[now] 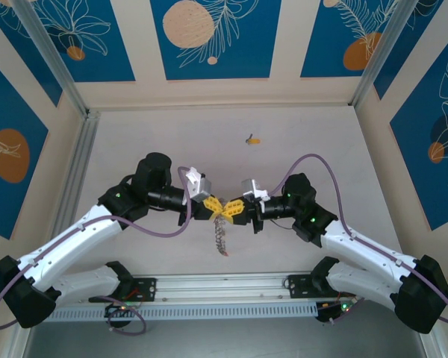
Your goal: Put the keys on the keyring
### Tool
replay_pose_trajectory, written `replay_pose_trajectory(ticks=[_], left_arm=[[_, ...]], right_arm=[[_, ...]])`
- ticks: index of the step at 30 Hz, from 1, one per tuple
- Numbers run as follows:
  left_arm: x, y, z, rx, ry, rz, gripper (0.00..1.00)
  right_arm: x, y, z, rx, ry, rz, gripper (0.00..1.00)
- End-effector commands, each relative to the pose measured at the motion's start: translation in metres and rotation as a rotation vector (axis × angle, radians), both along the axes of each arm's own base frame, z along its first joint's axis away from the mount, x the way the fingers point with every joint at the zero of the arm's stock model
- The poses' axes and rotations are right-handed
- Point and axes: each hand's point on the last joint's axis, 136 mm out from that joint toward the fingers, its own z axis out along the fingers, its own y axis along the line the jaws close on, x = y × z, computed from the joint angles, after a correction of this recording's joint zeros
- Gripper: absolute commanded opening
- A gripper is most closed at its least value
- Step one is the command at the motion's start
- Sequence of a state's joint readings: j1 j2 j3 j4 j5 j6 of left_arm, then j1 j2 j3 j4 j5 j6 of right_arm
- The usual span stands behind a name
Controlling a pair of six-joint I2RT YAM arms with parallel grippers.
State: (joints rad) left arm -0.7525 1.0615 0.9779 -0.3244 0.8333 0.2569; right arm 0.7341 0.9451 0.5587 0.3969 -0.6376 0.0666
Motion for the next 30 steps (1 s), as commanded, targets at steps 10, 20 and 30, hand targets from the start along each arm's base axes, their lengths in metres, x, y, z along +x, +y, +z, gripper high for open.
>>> replay_pose_trajectory(ticks=[10, 20, 30], left_arm=[[0.003, 0.003, 0.009, -0.042, -0.058, 0.060, 0.19], [0.005, 0.002, 0.005, -0.036, -0.053, 0.069, 0.18], [-0.002, -0.001, 0.006, -0.047, -0.028, 0.018, 0.02]], right_arm=[[-0.006, -0.007, 0.021, 0.089, -0.080, -0.011, 0.00], [-0.003, -0.012, 0.022, 0.109, -0.077, -0.040, 0.00], [0.003, -0.010, 0.024, 0.116, -0.080, -0.054, 0.00]])
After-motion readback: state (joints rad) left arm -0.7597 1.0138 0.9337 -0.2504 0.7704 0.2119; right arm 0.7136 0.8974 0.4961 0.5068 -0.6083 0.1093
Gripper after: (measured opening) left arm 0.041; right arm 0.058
